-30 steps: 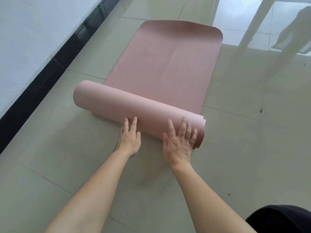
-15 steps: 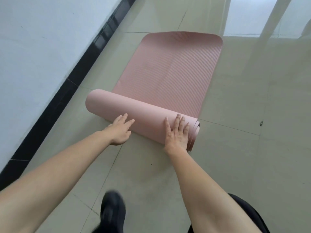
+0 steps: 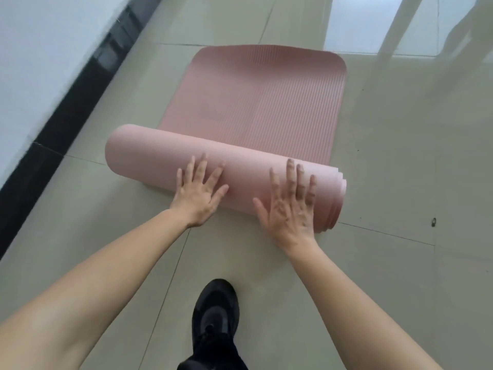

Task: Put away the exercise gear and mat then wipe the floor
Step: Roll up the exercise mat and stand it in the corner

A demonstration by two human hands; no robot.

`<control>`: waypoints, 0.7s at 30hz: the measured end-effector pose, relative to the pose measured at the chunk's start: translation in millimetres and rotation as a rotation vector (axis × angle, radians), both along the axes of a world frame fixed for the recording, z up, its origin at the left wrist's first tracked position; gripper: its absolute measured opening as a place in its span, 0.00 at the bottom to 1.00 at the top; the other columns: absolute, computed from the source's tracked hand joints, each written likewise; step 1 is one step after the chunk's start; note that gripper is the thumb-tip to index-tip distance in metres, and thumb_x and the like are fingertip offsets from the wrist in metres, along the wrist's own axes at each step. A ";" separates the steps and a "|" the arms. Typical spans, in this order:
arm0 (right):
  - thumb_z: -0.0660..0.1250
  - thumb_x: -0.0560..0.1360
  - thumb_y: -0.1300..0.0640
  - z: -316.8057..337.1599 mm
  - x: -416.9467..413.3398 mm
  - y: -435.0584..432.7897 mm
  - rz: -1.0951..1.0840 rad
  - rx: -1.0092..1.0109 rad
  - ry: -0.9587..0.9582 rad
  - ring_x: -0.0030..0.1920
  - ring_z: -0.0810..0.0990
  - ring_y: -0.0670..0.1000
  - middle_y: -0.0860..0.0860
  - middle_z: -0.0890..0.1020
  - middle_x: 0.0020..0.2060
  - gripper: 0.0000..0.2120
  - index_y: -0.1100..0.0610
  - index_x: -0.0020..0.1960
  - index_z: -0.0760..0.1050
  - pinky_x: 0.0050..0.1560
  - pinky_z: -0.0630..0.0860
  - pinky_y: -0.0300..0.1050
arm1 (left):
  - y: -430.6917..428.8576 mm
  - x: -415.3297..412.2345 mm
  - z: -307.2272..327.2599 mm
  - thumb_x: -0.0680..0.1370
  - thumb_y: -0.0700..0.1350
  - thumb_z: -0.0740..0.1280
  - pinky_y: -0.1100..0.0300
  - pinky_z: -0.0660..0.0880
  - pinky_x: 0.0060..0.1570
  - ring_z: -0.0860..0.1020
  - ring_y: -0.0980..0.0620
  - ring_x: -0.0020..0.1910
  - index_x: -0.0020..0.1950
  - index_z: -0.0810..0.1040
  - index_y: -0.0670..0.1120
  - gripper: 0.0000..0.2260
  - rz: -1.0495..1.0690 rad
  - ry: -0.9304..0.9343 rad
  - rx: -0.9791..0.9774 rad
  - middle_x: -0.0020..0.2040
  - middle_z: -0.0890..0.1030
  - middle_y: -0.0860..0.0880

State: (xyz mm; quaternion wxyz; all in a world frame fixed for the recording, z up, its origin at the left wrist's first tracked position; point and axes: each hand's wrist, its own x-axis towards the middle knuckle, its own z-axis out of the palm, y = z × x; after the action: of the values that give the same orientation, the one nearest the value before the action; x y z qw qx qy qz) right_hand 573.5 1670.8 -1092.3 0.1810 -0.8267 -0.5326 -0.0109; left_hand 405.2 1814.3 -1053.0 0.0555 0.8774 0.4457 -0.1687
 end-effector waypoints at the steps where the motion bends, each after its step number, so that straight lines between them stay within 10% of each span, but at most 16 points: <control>1: 0.64 0.73 0.36 -3.2 -1.2 4.3 0.057 -0.047 -0.023 0.79 0.48 0.65 0.64 0.52 0.79 0.43 0.56 0.80 0.55 0.77 0.42 0.66 | 11.1 11.0 -5.6 0.81 0.63 0.43 0.39 0.37 0.74 0.35 0.42 0.78 0.78 0.38 0.62 0.27 -0.007 -0.041 0.013 0.80 0.36 0.47; 8: 0.71 0.59 0.27 0.6 41.3 76.6 -0.037 -0.282 -0.103 0.78 0.40 0.67 0.63 0.43 0.79 0.64 0.54 0.81 0.45 0.75 0.35 0.68 | 94.0 56.5 -14.3 0.80 0.62 0.49 0.46 0.43 0.77 0.47 0.43 0.79 0.79 0.54 0.45 0.33 -0.098 -0.358 0.029 0.80 0.51 0.39; 13: 0.70 0.72 0.39 18.0 64.4 120.3 -0.221 -0.179 -0.051 0.78 0.50 0.65 0.63 0.52 0.79 0.44 0.54 0.80 0.56 0.76 0.43 0.67 | 123.9 49.1 -24.5 0.80 0.61 0.53 0.35 0.54 0.72 0.61 0.37 0.73 0.75 0.65 0.46 0.28 -0.129 -0.299 0.225 0.72 0.60 0.39; 21: 0.70 0.71 0.38 41.0 79.6 183.5 -0.110 -0.529 -0.043 0.78 0.36 0.66 0.62 0.34 0.78 0.55 0.52 0.80 0.35 0.76 0.38 0.66 | 202.6 114.7 -7.1 0.81 0.62 0.43 0.38 0.39 0.75 0.36 0.46 0.79 0.80 0.42 0.46 0.32 -0.088 -0.162 0.024 0.80 0.39 0.46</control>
State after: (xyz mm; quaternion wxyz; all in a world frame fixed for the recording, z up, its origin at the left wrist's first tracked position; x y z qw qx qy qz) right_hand 653.1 1854.2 -1051.3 -0.0534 -0.8726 -0.4748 0.1011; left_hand 520.0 2016.9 -1060.0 0.0732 0.9075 0.4028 -0.0942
